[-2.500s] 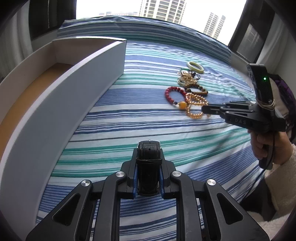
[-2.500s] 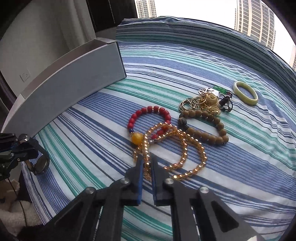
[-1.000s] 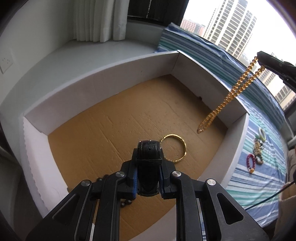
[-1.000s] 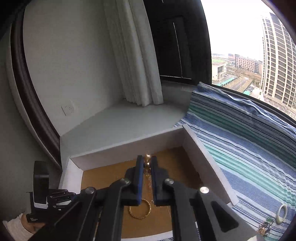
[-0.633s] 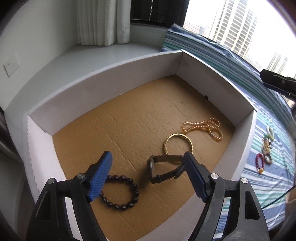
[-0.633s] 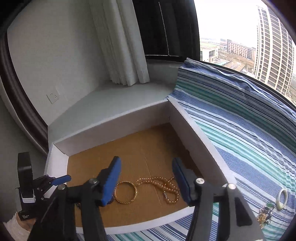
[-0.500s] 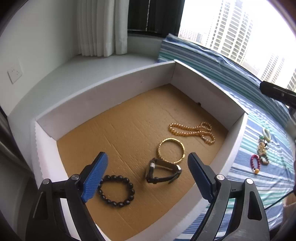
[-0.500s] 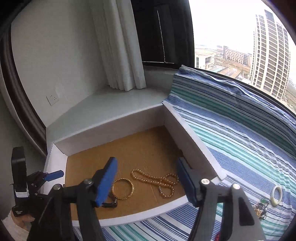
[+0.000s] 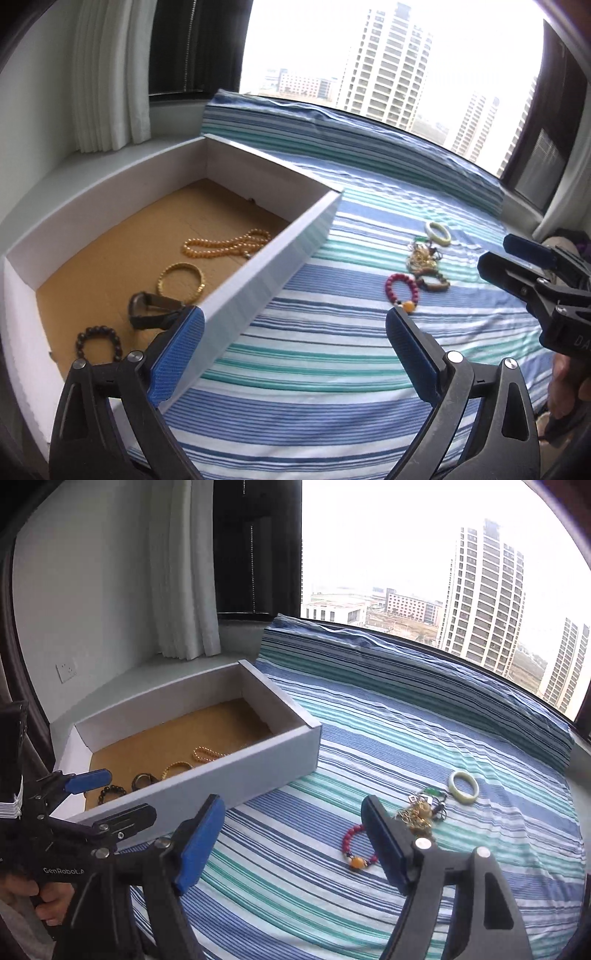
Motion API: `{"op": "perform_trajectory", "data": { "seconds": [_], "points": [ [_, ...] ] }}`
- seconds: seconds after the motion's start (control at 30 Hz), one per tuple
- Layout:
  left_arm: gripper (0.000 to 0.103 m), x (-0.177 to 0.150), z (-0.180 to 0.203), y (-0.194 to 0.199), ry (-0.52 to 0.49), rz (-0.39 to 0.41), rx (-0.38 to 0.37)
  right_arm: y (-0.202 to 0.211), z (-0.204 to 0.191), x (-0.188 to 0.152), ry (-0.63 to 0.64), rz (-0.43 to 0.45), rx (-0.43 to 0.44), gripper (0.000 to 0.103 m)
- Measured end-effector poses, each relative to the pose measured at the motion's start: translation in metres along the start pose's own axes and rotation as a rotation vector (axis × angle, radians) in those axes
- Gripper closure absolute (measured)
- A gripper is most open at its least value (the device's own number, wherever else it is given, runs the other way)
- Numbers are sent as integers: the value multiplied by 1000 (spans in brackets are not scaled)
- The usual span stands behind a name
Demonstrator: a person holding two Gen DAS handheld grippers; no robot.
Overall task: Organize jewelry
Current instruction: 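Withdraw both tools from the box back toward the remaining jewelry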
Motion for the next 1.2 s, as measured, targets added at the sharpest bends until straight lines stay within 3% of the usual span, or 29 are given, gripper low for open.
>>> {"op": "perform_trajectory", "data": {
  "seconds": [0.2,0.53,0.67,0.87,1.2],
  "points": [
    [4,-45,46,-6,-29,-73,-88,29,33,-69,-88,-45,-88,24],
    [2,-80,83,6,-178,-78,-126,52,60,-163,-292,-84,-68,24],
    [2,-81,85,7,-165,-77,-155,54,58,-174,-316,-67,-49,24],
    [2,-80,73,5,-198,-34,-59,52,57,-171,-266,-116,-148,24],
    [2,-80,67,7,-197,-28,-48,51,44,-170,-216,-143,-174,24]
  ]
}}
Point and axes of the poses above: each gripper's, at about its wrist camera, not at the fingertips, and y roughly against the way its jaws point, z to its right, x to its top, the point moved 8 cm from there along -y, roughly the way its jaws point, and after that the axes turned 13 degrees about y, right-handed, at the moved point
